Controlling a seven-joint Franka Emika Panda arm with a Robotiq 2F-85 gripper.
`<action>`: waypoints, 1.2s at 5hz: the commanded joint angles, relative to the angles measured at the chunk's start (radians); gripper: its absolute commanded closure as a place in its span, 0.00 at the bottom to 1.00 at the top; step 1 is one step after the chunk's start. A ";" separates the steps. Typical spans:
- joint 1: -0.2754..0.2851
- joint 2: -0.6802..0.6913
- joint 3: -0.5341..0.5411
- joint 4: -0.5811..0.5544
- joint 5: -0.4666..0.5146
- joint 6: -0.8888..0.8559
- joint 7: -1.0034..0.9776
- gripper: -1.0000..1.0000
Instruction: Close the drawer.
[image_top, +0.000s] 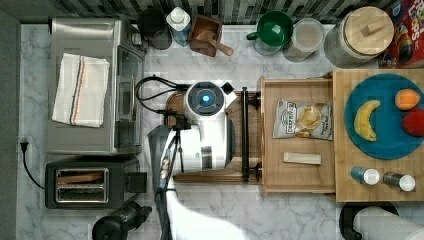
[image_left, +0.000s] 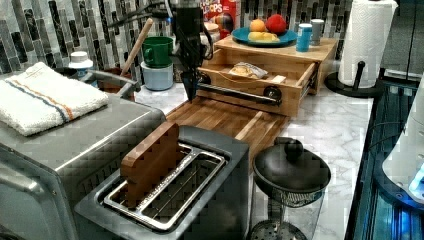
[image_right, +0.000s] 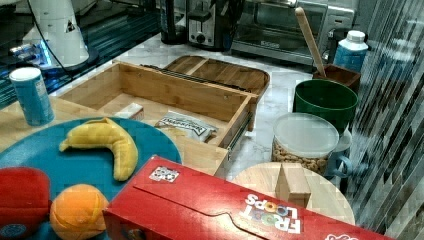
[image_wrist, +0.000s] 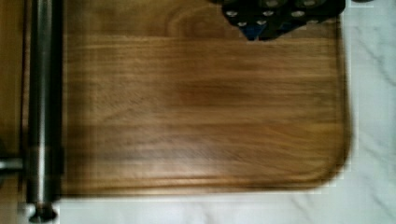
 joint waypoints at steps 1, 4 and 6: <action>-0.058 0.005 -0.027 -0.021 -0.054 0.012 -0.034 1.00; -0.129 0.061 -0.105 -0.020 -0.140 0.134 -0.106 1.00; -0.236 0.077 -0.140 0.049 -0.163 0.045 -0.341 1.00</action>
